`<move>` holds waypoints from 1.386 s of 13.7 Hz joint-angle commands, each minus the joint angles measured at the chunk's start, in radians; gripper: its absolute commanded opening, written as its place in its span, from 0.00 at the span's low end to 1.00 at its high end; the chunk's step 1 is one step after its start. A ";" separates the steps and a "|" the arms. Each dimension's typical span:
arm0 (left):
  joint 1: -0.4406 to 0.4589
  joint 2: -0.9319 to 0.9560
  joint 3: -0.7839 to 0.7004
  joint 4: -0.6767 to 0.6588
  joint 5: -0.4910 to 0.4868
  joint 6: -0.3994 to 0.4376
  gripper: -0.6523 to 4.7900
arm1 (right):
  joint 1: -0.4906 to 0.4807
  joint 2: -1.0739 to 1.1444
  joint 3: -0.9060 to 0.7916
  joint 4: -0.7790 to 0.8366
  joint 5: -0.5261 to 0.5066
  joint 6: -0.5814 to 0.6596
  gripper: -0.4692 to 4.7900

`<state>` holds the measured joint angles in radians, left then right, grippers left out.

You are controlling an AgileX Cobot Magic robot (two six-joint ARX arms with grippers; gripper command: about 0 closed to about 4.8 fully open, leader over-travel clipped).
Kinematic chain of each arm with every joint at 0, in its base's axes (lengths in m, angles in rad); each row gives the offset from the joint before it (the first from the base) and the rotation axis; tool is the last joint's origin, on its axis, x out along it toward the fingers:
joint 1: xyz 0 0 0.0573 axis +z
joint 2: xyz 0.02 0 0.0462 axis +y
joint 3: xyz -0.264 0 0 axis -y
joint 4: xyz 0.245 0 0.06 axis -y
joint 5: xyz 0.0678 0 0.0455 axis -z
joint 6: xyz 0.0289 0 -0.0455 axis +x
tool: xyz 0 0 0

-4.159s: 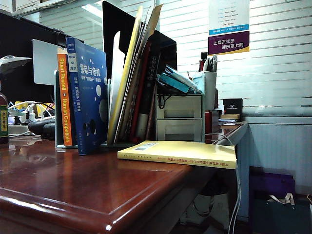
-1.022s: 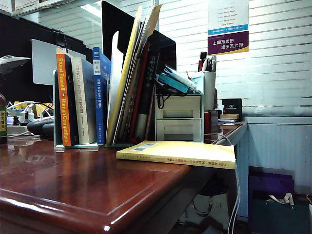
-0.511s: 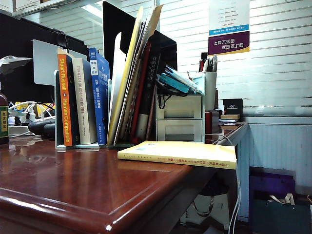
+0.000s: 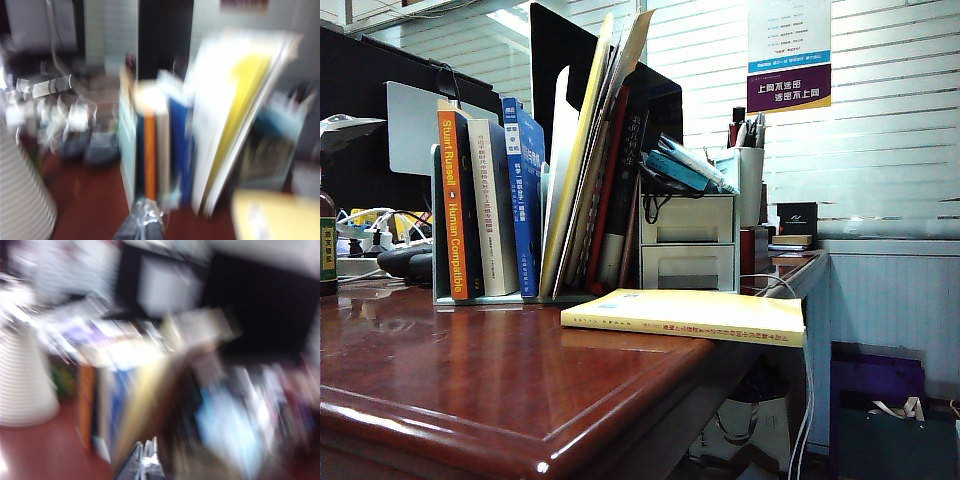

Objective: Pick up the blue book and put it on the bookshelf.

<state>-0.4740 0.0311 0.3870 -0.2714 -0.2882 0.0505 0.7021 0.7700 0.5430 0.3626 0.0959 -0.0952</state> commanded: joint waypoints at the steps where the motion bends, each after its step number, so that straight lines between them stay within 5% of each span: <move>1: -0.001 -0.006 -0.055 -0.041 0.050 -0.006 0.11 | 0.000 -0.063 -0.140 0.016 0.044 0.017 0.09; 5: -0.001 -0.006 -0.192 -0.028 0.089 -0.131 0.11 | 0.001 -0.098 -0.299 0.011 0.043 0.018 0.09; 8: -0.001 -0.006 -0.208 -0.019 0.099 -0.126 0.11 | 0.007 -0.097 -0.303 -0.053 -0.074 0.200 0.09; 10: -0.001 -0.006 -0.309 0.157 0.192 -0.106 0.11 | 0.007 -0.097 -0.303 -0.054 -0.072 0.200 0.09; 16: 0.425 -0.029 -0.380 0.209 0.397 -0.064 0.11 | 0.006 -0.097 -0.303 -0.054 -0.072 0.200 0.09; 17: 0.423 -0.029 -0.380 0.208 0.398 -0.066 0.19 | 0.006 -0.097 -0.303 -0.056 -0.072 0.200 0.09; 19: 0.423 -0.029 -0.380 0.204 0.398 -0.066 0.19 | 0.006 -0.097 -0.303 -0.056 -0.073 0.200 0.09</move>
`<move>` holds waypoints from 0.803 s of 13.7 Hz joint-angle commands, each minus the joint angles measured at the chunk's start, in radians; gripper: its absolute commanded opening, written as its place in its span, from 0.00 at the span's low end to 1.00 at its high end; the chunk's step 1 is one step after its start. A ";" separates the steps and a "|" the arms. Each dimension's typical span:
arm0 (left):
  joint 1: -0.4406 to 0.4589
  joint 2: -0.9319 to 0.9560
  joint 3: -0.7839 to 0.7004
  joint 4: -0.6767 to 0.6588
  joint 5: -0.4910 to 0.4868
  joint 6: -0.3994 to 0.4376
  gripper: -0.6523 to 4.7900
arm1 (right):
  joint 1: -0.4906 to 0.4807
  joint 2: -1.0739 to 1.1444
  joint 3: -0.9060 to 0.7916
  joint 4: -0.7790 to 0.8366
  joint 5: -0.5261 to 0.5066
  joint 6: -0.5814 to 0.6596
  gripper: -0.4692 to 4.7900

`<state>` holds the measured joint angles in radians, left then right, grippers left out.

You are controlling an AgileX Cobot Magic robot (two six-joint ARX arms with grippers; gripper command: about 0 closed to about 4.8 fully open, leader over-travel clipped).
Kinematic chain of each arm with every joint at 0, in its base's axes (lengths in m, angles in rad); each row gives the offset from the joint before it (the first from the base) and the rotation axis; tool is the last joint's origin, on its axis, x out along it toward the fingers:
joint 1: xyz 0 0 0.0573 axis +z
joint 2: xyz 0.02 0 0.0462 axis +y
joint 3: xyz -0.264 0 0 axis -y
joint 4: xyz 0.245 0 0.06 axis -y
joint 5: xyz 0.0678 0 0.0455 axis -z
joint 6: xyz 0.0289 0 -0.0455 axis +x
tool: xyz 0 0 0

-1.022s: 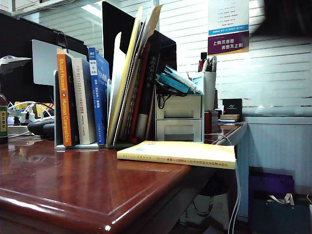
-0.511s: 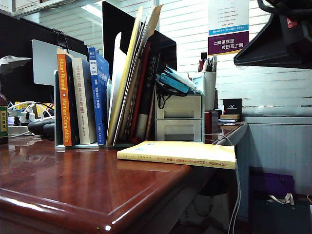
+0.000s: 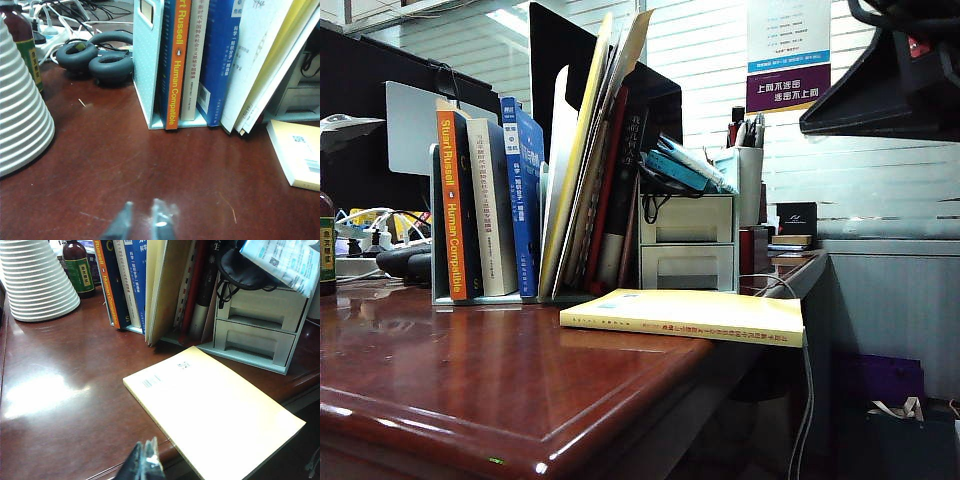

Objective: Pick up the blue book and put it on the bookshelf.

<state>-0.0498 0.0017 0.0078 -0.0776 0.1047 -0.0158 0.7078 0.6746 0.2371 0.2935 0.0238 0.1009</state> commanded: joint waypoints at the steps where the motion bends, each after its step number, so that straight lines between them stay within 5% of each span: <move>1: -0.001 0.001 -0.001 0.011 0.005 0.001 0.19 | 0.001 -0.001 0.003 0.013 0.000 0.004 0.09; 5: -0.001 0.001 -0.001 0.010 0.005 0.001 0.19 | -0.020 -0.100 -0.006 -0.031 0.006 0.003 0.09; 6: -0.001 0.001 -0.001 0.011 0.008 0.001 0.19 | -0.238 -0.321 -0.084 -0.023 0.082 0.000 0.09; 8: 0.000 0.001 -0.001 0.011 0.008 0.001 0.19 | -0.378 -0.466 -0.150 -0.024 0.040 0.000 0.09; 9: 0.000 0.001 -0.001 0.010 0.008 0.001 0.19 | -0.552 -0.675 -0.231 -0.145 -0.021 0.011 0.09; 11: -0.002 0.000 -0.001 0.005 0.010 0.001 0.19 | -0.579 -0.673 -0.231 -0.196 -0.023 0.011 0.09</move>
